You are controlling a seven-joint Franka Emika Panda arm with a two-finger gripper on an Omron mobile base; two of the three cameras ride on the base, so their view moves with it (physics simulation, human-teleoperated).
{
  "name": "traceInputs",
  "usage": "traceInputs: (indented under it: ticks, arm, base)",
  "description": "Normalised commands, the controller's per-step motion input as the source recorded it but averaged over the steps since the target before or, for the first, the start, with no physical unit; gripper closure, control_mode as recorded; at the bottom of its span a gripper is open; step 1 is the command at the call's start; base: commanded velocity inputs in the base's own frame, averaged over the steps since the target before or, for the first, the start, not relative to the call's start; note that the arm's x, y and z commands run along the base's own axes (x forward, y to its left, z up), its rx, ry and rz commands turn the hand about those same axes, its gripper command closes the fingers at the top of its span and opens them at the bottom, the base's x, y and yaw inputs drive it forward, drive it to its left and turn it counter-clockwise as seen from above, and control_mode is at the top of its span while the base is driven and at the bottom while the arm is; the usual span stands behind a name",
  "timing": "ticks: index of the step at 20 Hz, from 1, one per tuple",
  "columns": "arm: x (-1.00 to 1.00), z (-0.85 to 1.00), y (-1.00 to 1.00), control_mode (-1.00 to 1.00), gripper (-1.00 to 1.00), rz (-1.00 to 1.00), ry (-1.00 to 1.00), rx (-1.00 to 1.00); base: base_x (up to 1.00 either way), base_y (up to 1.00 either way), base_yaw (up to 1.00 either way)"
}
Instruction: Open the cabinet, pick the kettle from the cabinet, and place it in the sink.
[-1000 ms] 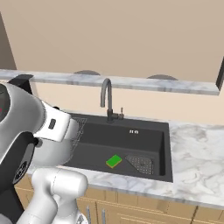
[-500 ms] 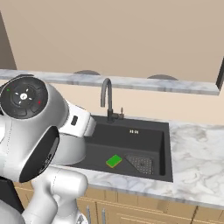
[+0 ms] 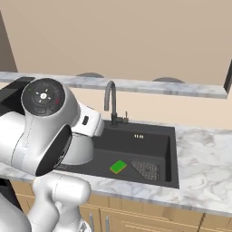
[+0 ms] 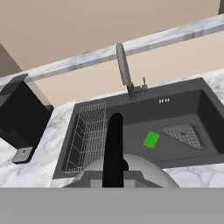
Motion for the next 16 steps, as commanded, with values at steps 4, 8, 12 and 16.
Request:
traceInputs:
  ticks: [4,8,12,16]
  arm:
    - [0.12,-0.22,0.00,-1.00,1.00,0.01,0.00,0.00]
    - [0.11,-0.25,0.00,-1.00,1.00,0.03,0.00,0.00]
    - [0.13,-0.19,0.00,-1.00,1.00,0.04,0.00,-0.02]
    - [0.09,-0.15,0.00,-1.00,1.00,0.04,0.00,-0.02]
  base:
    - [0.00,0.00,0.00]
    - [0.00,0.00,0.00]
    - [0.00,0.00,0.00]
    - [0.00,0.00,0.00]
